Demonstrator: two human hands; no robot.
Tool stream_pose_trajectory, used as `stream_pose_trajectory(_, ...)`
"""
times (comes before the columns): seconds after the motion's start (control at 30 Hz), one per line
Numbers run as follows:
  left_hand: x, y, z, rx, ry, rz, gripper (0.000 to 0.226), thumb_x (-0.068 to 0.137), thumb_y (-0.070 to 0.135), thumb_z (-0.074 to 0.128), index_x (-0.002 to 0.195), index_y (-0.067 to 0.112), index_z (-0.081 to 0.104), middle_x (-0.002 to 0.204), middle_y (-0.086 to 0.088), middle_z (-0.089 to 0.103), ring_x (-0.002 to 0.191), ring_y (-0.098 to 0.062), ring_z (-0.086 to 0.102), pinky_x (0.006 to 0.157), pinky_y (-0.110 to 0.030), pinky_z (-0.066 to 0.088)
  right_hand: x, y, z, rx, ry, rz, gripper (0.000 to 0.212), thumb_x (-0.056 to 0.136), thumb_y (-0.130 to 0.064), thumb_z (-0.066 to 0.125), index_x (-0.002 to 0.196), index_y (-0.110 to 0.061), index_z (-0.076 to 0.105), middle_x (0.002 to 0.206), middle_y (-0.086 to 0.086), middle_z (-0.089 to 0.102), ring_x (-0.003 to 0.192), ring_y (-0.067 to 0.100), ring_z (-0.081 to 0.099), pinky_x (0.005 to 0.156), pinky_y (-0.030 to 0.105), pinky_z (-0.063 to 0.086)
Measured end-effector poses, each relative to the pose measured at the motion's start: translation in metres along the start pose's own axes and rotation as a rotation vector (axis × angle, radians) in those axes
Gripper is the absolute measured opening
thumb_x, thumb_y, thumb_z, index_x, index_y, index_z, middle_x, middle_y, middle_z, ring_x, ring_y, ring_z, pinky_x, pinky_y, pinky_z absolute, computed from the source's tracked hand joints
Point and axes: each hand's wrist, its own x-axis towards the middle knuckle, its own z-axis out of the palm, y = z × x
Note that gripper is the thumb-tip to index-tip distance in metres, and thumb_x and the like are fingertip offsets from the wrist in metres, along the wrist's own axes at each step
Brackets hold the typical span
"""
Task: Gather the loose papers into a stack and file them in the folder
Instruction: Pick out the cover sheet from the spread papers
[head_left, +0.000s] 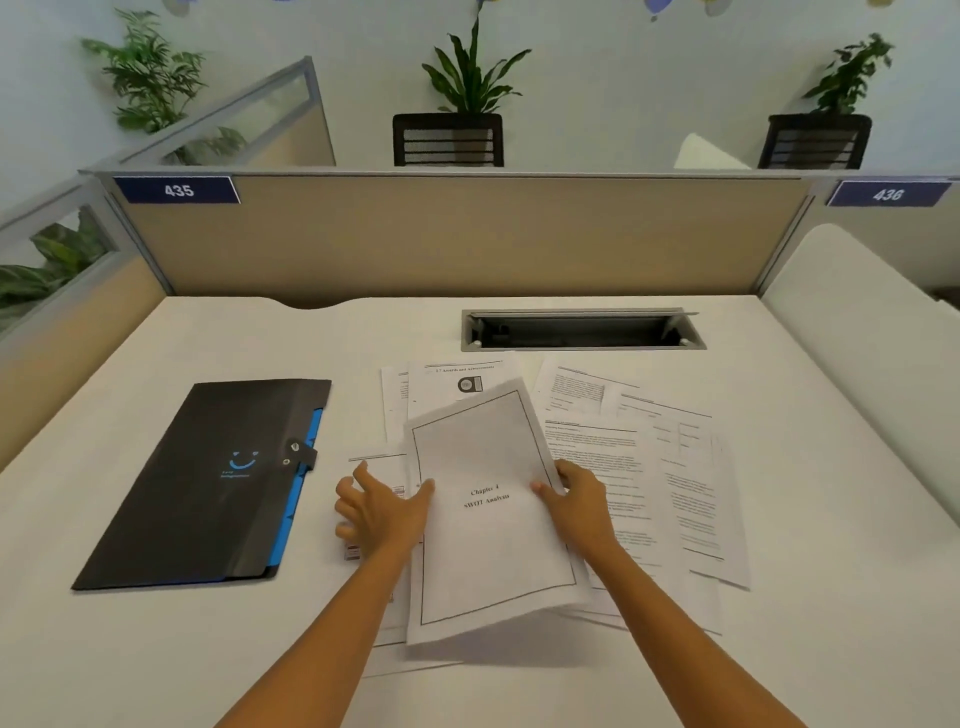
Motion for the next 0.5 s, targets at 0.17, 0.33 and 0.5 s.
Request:
stream_pose_trajectory(0.17,-0.005,0.017,0.012,-0.102,-0.015,0.128,0.094,0.070,0.046,0.083,0.142,0.016,0.030,0.145,-0.013,0.029,0.129,-0.033,0.033,0.104,-0.050,0.030,0.008,0.034,-0.049,0.049,0.115,0.096,0.028,0.088,-0.027,0.071,0.070,-0.016,0.053,0.074,0.001,0.058,0.074,0.022,0.054,0.063,0.031,0.038)
stream_pose_trajectory(0.33,-0.007,0.023,0.019,-0.005,-0.080,0.131,0.095,0.070,0.046,0.082,0.143,0.016,0.028,0.147,-0.012,0.028,0.132,-0.033,0.031,0.106,-0.048,0.030,0.012,0.062,-0.088,-0.036,0.233,0.158,0.037,0.090,-0.026,0.068,0.064,-0.021,0.042,0.063,-0.005,0.044,0.069,0.022,0.047,0.057,0.028,0.032)
stream_pose_trajectory(0.5,-0.001,0.024,0.012,0.070,-0.143,0.011,0.096,0.067,0.039,0.082,0.141,0.014,0.027,0.145,-0.013,0.028,0.130,-0.032,0.030,0.105,-0.047,0.030,0.015,0.081,-0.104,-0.327,0.227,0.267,0.030,0.092,-0.028,0.066,0.107,-0.002,0.066,0.114,0.019,0.060,0.111,0.042,0.054,0.091,0.049,0.049)
